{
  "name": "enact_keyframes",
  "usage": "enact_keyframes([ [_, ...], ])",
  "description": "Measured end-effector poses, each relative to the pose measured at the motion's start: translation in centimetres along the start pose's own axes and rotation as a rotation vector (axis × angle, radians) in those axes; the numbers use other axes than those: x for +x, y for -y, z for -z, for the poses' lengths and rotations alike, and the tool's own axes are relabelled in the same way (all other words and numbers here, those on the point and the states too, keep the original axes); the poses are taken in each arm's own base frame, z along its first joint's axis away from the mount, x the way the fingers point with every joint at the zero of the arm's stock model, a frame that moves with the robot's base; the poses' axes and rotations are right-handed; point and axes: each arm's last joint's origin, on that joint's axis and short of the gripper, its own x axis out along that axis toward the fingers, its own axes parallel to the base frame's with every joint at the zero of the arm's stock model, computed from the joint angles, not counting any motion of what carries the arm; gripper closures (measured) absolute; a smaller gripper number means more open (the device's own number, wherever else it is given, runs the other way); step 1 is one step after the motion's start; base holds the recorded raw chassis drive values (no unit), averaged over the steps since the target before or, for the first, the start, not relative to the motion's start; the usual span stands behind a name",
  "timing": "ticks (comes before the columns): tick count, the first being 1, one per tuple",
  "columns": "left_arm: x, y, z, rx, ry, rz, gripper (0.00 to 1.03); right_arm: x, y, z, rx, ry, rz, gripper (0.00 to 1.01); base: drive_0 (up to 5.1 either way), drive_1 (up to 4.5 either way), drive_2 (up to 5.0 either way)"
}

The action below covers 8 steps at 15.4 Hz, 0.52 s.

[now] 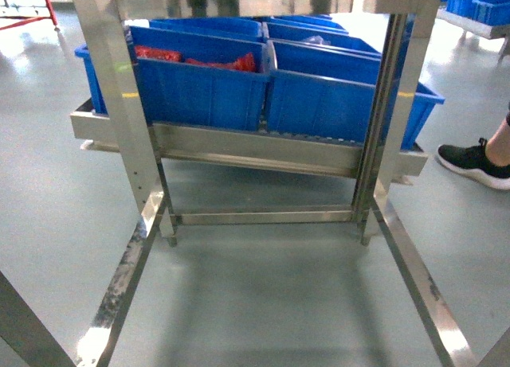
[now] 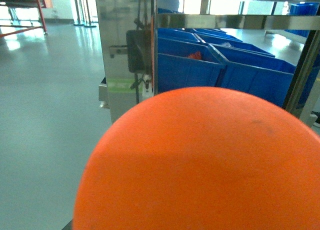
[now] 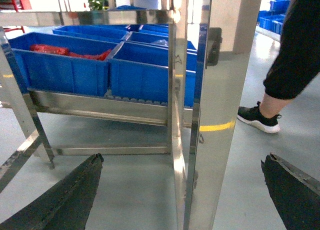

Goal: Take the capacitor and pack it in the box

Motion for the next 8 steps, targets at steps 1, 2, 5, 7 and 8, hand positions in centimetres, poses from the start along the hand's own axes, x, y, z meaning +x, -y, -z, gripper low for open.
enact_keyframes([
  [1,0.0,0.0,0.0,0.0,0.0,0.0,0.6,0.0,0.0,0.0,0.001,0.0,0.0,0.03,0.0,0.0,0.0],
  [2,0.0,0.0,0.02,0.0,-0.002,0.0,0.6,0.0,0.0,0.03,0.001,-0.003,0.0,0.03,0.0,0.0,0.0],
  [5,0.0,0.0,0.01,0.001,-0.001,0.0,0.6,0.0,0.0,0.01,0.0,-0.002,0.0,0.03,0.0,0.0,0.0],
  [7,0.0,0.0,0.01,0.001,-0.001,0.0,0.6,0.0,0.0,0.01,0.0,-0.001,0.0,0.03,0.0,0.0,0.0],
  [8,0.0,0.0,0.0,0.001,0.0,0.0,0.6,0.0,0.0,0.01,0.0,-0.001,0.0,0.03,0.0,0.0,0.0],
])
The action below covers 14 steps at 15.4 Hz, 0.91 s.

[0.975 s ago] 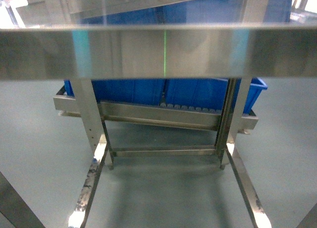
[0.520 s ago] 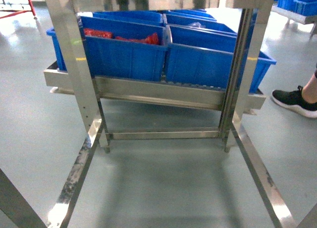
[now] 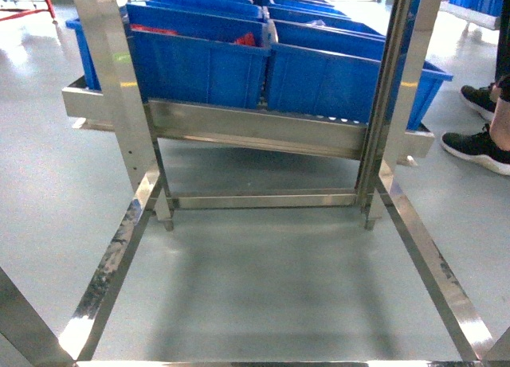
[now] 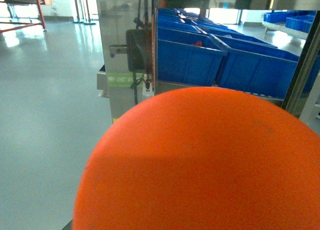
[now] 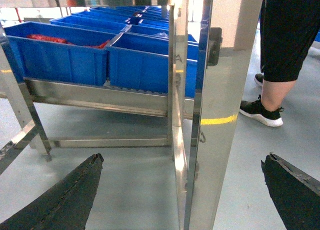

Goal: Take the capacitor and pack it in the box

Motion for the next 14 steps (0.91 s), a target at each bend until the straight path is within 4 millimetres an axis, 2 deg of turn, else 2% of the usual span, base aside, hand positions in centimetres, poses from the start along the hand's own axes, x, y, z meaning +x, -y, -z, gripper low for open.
enact_keyframes([
  [2,0.0,0.0,0.0,0.0,0.0,0.0,0.6,0.0,0.0,0.0,0.0,0.0,0.0,0.03,0.0,0.0,0.0],
  [8,0.0,0.0,-0.01,0.002,0.001,0.001,0.6,0.0,0.0,-0.01,0.0,0.001,0.0,0.03,-4.8,3.56,1.3],
  [14,0.0,0.0,-0.01,0.002,0.001,0.0,0.6,0.0,0.0,-0.01,0.0,0.001,0.0,0.03,-4.2,0.19,4.4],
])
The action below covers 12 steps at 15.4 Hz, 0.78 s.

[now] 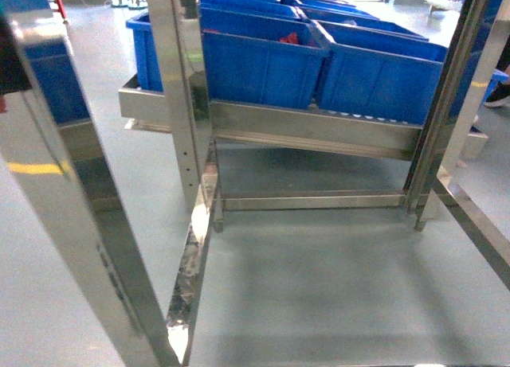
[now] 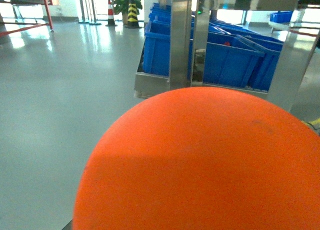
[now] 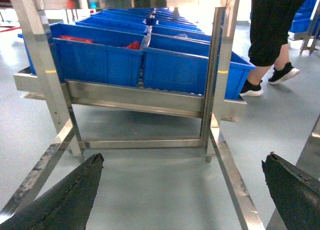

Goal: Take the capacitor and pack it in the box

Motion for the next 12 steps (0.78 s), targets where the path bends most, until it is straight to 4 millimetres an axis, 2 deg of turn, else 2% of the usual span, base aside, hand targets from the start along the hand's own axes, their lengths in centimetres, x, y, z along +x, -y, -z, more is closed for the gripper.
enact_keyframes([
  [6,0.0,0.0,-0.01,0.0,0.001,0.0,0.6,0.0,0.0,0.01,0.0,-0.002,0.0,0.03,-4.6,0.85,3.8],
  [12,0.0,0.0,0.0,0.0,0.0,0.0,0.6,0.0,0.0,0.0,0.0,0.0,-0.001,0.03,-4.8,2.64,2.6],
])
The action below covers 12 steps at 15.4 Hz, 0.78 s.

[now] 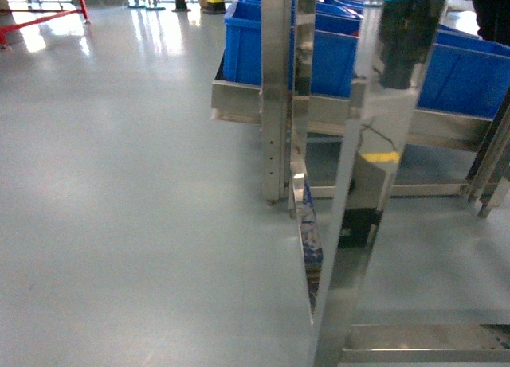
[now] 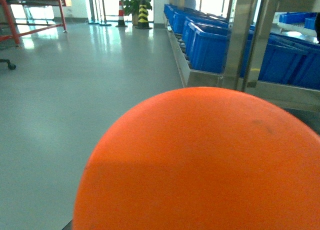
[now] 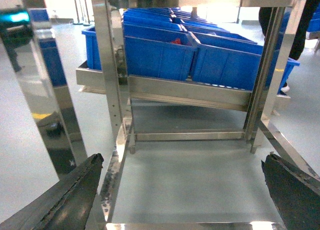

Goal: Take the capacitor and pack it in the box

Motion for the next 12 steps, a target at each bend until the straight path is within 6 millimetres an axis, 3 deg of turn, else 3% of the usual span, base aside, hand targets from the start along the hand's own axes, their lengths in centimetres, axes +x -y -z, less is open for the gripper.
enact_keyframes([
  [12,0.0,0.01,-0.01,0.0,0.002,0.0,0.6,0.0,0.0,0.01,0.0,-0.002,0.0,0.03,-5.0,2.45,2.5],
])
